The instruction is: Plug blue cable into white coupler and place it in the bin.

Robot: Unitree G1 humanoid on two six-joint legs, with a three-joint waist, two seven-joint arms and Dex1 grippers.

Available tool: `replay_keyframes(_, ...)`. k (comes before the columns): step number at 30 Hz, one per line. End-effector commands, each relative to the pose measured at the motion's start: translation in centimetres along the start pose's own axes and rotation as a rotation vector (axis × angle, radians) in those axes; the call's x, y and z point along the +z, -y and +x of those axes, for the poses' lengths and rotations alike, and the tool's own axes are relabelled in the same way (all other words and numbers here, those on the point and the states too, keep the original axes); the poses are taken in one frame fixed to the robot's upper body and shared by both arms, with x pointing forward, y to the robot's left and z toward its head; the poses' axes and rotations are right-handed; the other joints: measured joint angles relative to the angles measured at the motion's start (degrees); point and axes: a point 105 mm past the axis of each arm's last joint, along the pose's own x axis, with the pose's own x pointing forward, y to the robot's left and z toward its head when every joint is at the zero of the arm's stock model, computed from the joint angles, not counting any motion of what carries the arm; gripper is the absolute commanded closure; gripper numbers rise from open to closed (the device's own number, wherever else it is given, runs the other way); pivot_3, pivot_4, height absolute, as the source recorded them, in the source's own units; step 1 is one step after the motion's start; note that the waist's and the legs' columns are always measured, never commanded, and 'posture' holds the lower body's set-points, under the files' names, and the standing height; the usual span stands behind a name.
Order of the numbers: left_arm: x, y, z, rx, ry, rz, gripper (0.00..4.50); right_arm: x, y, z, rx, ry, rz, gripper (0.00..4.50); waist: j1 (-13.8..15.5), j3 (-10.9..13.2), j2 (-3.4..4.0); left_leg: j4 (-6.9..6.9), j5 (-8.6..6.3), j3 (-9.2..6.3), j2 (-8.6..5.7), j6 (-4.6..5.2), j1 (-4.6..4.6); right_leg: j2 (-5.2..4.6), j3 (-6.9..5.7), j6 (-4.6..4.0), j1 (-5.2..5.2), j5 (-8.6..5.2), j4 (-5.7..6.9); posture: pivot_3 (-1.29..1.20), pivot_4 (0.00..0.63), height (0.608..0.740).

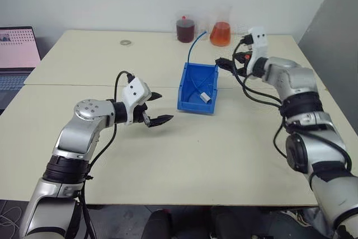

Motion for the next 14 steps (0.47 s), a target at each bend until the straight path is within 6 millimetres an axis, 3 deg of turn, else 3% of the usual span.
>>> replay_keyframes(1, 1.1, -2.3, -2.5, 0.139, 0.041, -0.001, 0.00, 2.1, -2.7, -4.2, 0.135, 0.104, -0.157, 0.01, 0.1, 0.0, 0.01, 0.01, 0.00, -0.03, 0.01, 0.00, -0.03, -0.02, -0.01, 0.03, -0.01, -0.02, 0.02, 0.00, 0.150, 0.740)
replay_keyframes(5, 0.6, -4.3, -4.6, 0.242, -0.002, -0.004, 0.00, -0.4, -4.8, -8.6, 0.272, 0.037, -0.237, 0.01, 0.1, 0.0, 0.04, 0.06, 0.00, -0.15, 0.00, 0.00, -0.16, -0.05, -0.10, 0.05, -0.08, -0.01, 0.03, 0.00, 0.150, 0.740)
replay_keyframes(8, 0.3, -5.5, -5.8, 0.279, -0.014, 0.009, 0.00, -1.6, -5.0, -10.7, 0.280, 0.020, -0.230, 0.01, 0.0, 0.0, 0.02, 0.07, 0.00, -0.20, -0.07, 0.01, 0.03, -0.06, -0.14, 0.11, 0.08, -0.03, 0.02, 0.00, 0.150, 0.740)
replay_keyframes(14, 0.4, -6.0, -6.3, 0.248, -0.022, -0.025, 0.00, -2.4, -5.1, -11.7, 0.264, -0.002, -0.240, 0.01, -0.2, 0.1, -0.05, 0.06, 0.01, -0.02, -0.09, 0.00, 0.52, 0.10, 0.07, 0.33, 0.34, -0.12, 0.12, 0.00, 0.150, 0.740)
